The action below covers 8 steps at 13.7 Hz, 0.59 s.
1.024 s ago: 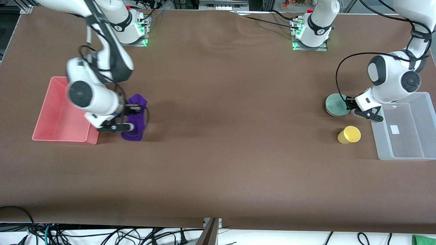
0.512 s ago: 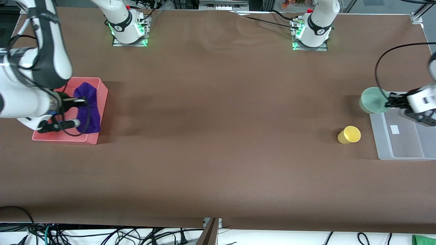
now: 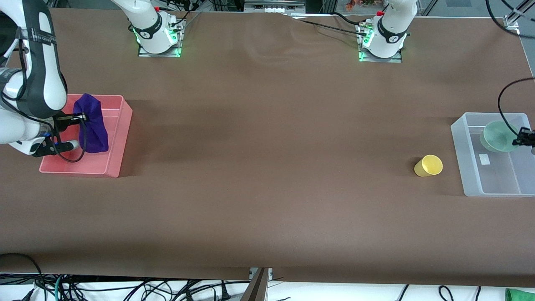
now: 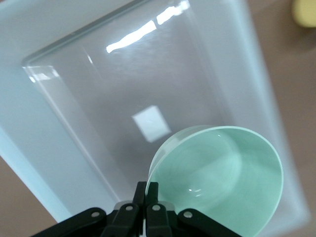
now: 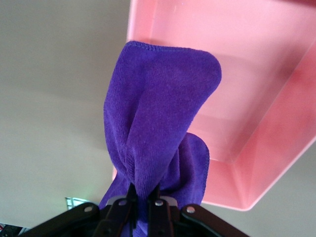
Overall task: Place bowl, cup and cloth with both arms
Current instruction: 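Drop the cloth into the pink bin while the left gripper lowers the bowl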
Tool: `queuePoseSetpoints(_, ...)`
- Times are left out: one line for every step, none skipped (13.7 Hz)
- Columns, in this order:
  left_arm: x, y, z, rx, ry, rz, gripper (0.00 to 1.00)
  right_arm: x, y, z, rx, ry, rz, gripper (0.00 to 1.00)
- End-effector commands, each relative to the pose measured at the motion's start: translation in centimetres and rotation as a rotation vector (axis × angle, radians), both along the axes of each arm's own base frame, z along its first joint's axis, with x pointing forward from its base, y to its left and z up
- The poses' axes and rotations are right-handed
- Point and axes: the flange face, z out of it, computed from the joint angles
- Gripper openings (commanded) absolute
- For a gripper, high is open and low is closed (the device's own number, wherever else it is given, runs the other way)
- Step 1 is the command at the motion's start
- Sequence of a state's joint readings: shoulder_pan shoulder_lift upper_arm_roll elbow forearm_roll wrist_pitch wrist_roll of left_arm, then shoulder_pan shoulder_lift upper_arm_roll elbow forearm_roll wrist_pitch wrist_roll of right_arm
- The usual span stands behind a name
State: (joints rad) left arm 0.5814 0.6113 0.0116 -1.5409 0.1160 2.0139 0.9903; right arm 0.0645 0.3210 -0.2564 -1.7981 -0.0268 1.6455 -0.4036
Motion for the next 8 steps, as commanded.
queuePoseSetpoints(0.9,2.4,-3.4,0.015,-0.051,-0.04,0.0,-2.4,-2.2,-2.5,0.025,-0.027,0.039,0.0)
queuePoseSetpoints(1.0,2.3,-3.8,0.014,-0.052,-0.042,0.0,-2.8,-2.8,-3.4,0.031,-0.039,0.055,0.0)
queuePoseSetpoints(1.2,2.2,-3.6,0.016,-0.056,-0.045,0.17,-3.2,-3.4,-4.2,0.033,-0.053,0.064,0.0)
queuePoseSetpoints(1.5,1.7,-3.5,0.015,-0.057,-0.05,0.77,-3.6,-4.0,-5.0,0.034,-0.065,0.075,0.0)
queuePoseSetpoints(1.7,1.5,-3.1,0.015,-0.056,-0.058,1.0,-3.9,-4.5,-5.7,0.032,-0.081,0.086,0.0)
queuePoseSetpoints(1.7,1.4,-2.0,0.015,-0.058,-0.062,1.0,-4.2,-4.9,-6.5,0.027,-0.099,0.093,0.0)
queuePoseSetpoints(1.6,1.1,0.4,0.009,-0.046,-0.06,1.0,-4.5,-5.4,-7.3,0.024,-0.116,0.103,0.0)
queuePoseSetpoints(2.0,-0.4,2.4,-0.016,-0.031,-0.071,1.0,-5.0,-6.0,-8.0,0.02,-0.131,0.104,0.0)
